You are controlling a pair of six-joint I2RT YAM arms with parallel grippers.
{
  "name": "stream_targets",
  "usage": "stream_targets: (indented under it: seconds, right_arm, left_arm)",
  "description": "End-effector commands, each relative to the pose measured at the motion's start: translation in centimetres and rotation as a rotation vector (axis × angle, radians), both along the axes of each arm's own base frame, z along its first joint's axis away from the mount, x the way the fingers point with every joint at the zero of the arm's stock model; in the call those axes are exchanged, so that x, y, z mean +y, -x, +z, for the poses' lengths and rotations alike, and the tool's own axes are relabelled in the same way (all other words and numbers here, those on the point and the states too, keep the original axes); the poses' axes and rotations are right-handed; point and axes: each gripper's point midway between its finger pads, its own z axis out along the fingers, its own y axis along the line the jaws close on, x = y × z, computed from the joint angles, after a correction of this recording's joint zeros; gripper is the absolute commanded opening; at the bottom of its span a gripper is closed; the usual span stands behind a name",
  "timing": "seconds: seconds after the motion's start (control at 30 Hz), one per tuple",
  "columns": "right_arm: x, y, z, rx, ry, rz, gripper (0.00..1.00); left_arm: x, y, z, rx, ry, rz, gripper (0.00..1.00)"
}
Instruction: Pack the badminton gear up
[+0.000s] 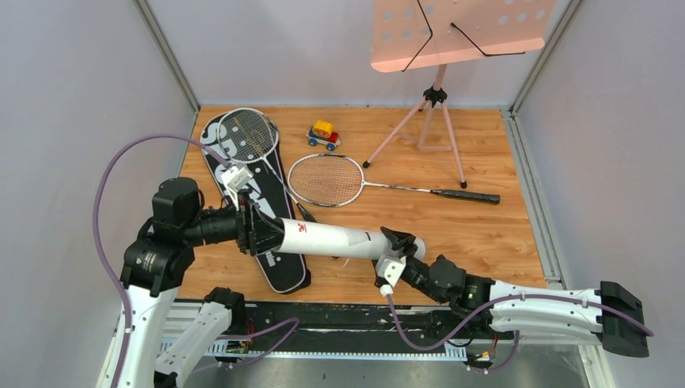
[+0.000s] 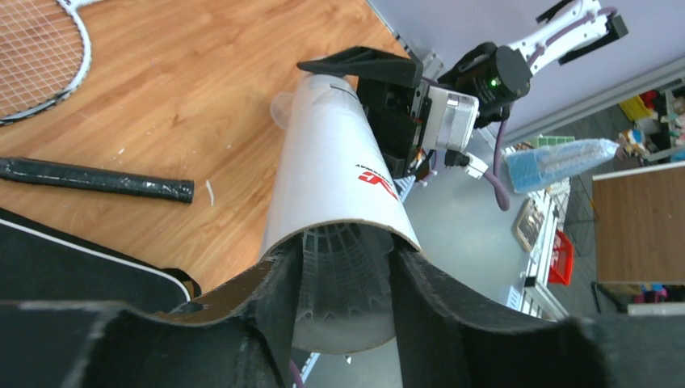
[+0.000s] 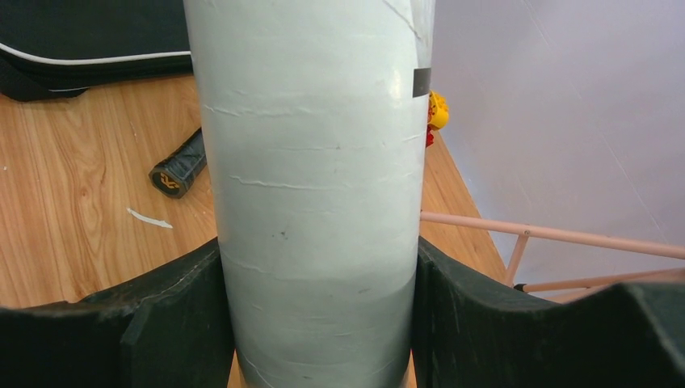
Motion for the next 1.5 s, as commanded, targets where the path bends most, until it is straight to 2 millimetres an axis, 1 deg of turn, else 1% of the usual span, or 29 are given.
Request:
stream_targets:
  seconds: [0.0, 0.03, 0.13, 0.17, 0.27, 0.4, 0.53, 0.6, 0.63, 0.67, 0.7, 0.73, 0.77, 0.8, 0.83, 0.87, 0.9, 0.93, 0.97, 1.0, 1.03, 1.07, 1.1, 1.13, 1.17, 1.23, 1.3, 1.33, 1.47]
  right_arm:
    - [0.5, 0.6, 3.1, -0.024, -0.142, 0.034, 0.19]
    - [0.5, 0.6, 3.1, -0.023, -0.146, 0.034, 0.19]
    - [0.2, 0.7, 3.1, -0.021, -0.155, 0.035, 0.19]
    - [0.1, 0.7, 3.0, -0.02, -0.156, 0.033, 0.19]
    - [-0.2, 0.7, 2.9, -0.016, -0.161, 0.03, 0.19]
    - [-0.7, 0.7, 3.0, -0.007, -0.183, 0.019, 0.19]
    - [-1.6, 0.7, 4.4, 0.014, -0.258, -0.006, 0.19]
    - [-2.3, 0.6, 5.4, 0.03, -0.318, -0.023, 0.19]
    - [-2.6, 0.7, 6.0, 0.035, -0.346, -0.026, 0.19]
    - [-2.9, 0.7, 6.4, 0.04, -0.371, -0.028, 0.19]
    - [-3.2, 0.8, 6.8, 0.044, -0.391, -0.026, 0.19]
    - [-3.4, 0.9, 7.2, 0.048, -0.408, -0.026, 0.19]
    - [-3.6, 1.0, 7.5, 0.053, -0.424, -0.025, 0.19]
    - [-3.9, 1.0, 7.8, 0.059, -0.436, -0.026, 0.19]
    - [-4.1, 1.0, 8.0, 0.069, -0.449, -0.03, 0.19]
    - [-4.2, 1.1, 8.2, 0.083, -0.465, -0.033, 0.19]
    - [-4.3, 1.1, 8.4, 0.1, -0.48, -0.033, 0.19]
    - [-4.4, 1.2, 8.5, 0.111, -0.492, -0.03, 0.19]
    - [-4.4, 1.3, 8.6, 0.12, -0.501, -0.025, 0.19]
    - [-4.4, 1.4, 8.7, 0.129, -0.509, -0.023, 0.19]
    - [-4.3, 1.4, 8.7, 0.138, -0.514, -0.02, 0.19]
    - [-4.3, 1.5, 8.7, 0.147, -0.517, -0.018, 0.19]
    - [-4.2, 1.5, 8.7, 0.156, -0.517, -0.015, 0.19]
    - [-4.2, 1.6, 8.7, 0.166, -0.516, -0.015, 0.19]
    - [-4.2, 1.6, 8.7, 0.176, -0.516, -0.015, 0.19]
    - [-4.4, 1.7, 8.9, 0.208, -0.521, -0.019, 0.2]
    - [-4.7, 1.9, 9.4, 0.242, -0.544, -0.02, 0.2]
    - [-5.0, 2.0, 9.9, 0.262, -0.567, -0.021, 0.2]
    - [-5.8, 2.1, 11.4, 0.313, -0.647, -0.032, 0.2]
  left_arm:
    - [0.6, 0.2, 2.5, -0.094, 0.009, 0.056, 0.55]
    - [0.8, 0.4, 2.9, -0.111, 0.012, 0.069, 0.6]
    - [1.5, 0.1, 3.6, -0.135, 0.007, 0.147, 0.67]
    - [1.8, 0.1, 4.0, -0.15, 0.009, 0.168, 0.69]
    - [2.7, -0.5, 4.8, -0.172, 0.007, 0.264, 0.73]
    - [3.8, -1.4, 6.7, -0.224, 0.021, 0.368, 0.74]
    - [5.1, -3.6, 7.3, -0.257, 0.009, 0.493, 0.74]
    - [5.9, -5.4, 6.9, -0.274, -0.02, 0.56, 0.74]
    - [6.6, -6.5, 6.7, -0.283, -0.041, 0.612, 0.73]
    - [6.8, -7.7, 6.1, -0.28, -0.056, 0.64, 0.73]
    - [7.5, -8.8, 5.7, -0.282, -0.079, 0.692, 0.72]
    - [7.6, -10.1, 4.8, -0.269, -0.098, 0.715, 0.72]
    - [8.2, -11.1, 4.3, -0.262, -0.117, 0.762, 0.71]
    - [8.3, -12.5, 3.2, -0.238, -0.139, 0.78, 0.7]
    - [8.7, -13.6, 3.1, -0.243, -0.143, 0.823, 0.7]
    - [8.7, -14.9, 1.3, -0.201, -0.177, 0.838, 0.69]
    - [8.9, -16.0, 1.0, -0.194, -0.173, 0.871, 0.69]
    - [8.9, -17.4, -0.9, -0.15, -0.21, 0.886, 0.68]
    - [8.9, -18.5, -1.1, -0.157, -0.207, 0.902, 0.68]
    - [8.5, -19.9, -3.5, -0.107, -0.251, 0.891, 0.68]
    - [8.3, -20.7, -3.7, -0.12, -0.246, 0.889, 0.68]
    - [8.1, -21.6, -5.5, -0.077, -0.274, 0.891, 0.68]
    - [8.5, -22.3, -6.2, -0.064, -0.288, 0.921, 0.68]
    - [8.9, -23.2, -7.6, -0.026, -0.315, 0.955, 0.68]
    - [9.1, -23.7, -8.1, -0.017, -0.321, 0.975, 0.68]
    - [9.8, -24.5, -10.2, 0.03, -0.355, 1.022, 0.68]
    - [10.5, -24.7, -10.8, 0.033, -0.362, 1.064, 0.68]
    - [10.9, -24.8, -10.8, 0.025, -0.364, 1.087, 0.69]
    - [12.6, -24.2, -11.8, 0.024, -0.41, 1.141, 0.72]
